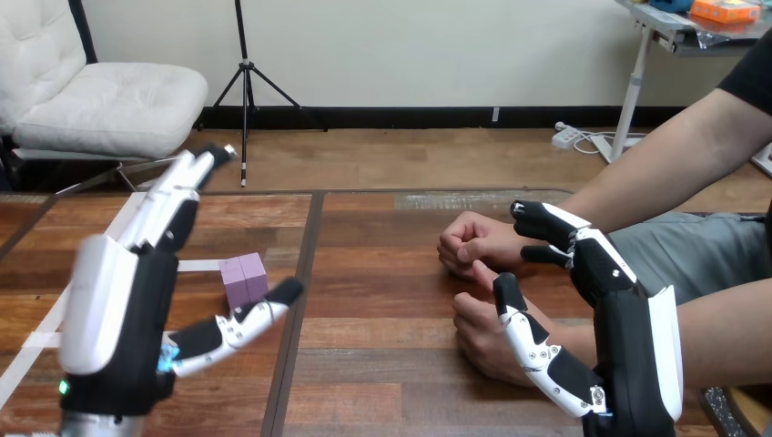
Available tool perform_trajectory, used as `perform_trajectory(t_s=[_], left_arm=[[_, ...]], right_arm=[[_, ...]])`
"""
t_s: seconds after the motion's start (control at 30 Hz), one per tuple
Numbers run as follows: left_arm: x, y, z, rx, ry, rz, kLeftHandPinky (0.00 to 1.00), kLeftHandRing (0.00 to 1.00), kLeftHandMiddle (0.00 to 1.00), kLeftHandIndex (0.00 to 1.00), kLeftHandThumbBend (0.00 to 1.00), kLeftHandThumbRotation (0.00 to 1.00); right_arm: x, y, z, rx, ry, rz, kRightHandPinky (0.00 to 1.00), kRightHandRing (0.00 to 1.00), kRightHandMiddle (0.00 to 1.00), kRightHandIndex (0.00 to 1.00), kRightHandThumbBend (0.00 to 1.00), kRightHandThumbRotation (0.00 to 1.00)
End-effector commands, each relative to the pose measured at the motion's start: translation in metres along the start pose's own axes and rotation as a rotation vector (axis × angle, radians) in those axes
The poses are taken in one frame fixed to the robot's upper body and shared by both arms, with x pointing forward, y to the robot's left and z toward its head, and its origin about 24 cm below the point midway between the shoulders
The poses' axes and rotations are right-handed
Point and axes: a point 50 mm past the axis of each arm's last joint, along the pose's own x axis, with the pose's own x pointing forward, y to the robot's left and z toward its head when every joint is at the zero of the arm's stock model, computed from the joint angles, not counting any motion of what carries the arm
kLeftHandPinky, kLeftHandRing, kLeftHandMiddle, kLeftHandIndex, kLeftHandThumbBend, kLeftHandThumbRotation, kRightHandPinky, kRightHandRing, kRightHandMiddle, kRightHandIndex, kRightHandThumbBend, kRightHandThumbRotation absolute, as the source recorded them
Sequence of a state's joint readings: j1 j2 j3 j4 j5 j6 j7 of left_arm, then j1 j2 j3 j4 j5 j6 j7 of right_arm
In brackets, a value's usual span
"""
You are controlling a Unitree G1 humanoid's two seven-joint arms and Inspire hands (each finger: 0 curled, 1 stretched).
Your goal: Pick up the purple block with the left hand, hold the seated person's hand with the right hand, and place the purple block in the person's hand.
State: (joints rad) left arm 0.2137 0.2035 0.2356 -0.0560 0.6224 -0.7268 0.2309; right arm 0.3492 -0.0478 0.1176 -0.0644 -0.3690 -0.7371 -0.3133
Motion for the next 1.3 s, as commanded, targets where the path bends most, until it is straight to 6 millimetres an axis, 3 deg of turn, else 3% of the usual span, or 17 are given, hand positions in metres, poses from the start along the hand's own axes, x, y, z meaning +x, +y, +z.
perform_trajectory(t_s=[0.0, 0.53, 1.27], left_arm=[[0.023, 0.008, 0.009, 0.072, -0.084, 0.034, 0.87, 0.93, 0.94, 0.9, 0.73, 0.35], [0.038, 0.014, -0.005, 0.235, -0.027, -0.015, 0.83, 0.92, 0.94, 0.92, 0.68, 0.39], [0.06, 0.008, -0.033, 0.291, -0.002, -0.142, 0.81, 0.89, 0.91, 0.9, 0.67, 0.43]], right_arm=[[0.01, 0.001, 0.004, 0.024, -0.055, -0.019, 0.67, 0.75, 0.77, 0.73, 0.33, 0.15], [0.011, 0.001, 0.002, 0.015, -0.051, -0.014, 0.68, 0.76, 0.77, 0.74, 0.33, 0.15], [0.014, 0.001, 0.001, 0.013, -0.06, -0.007, 0.68, 0.76, 0.77, 0.73, 0.34, 0.17]])
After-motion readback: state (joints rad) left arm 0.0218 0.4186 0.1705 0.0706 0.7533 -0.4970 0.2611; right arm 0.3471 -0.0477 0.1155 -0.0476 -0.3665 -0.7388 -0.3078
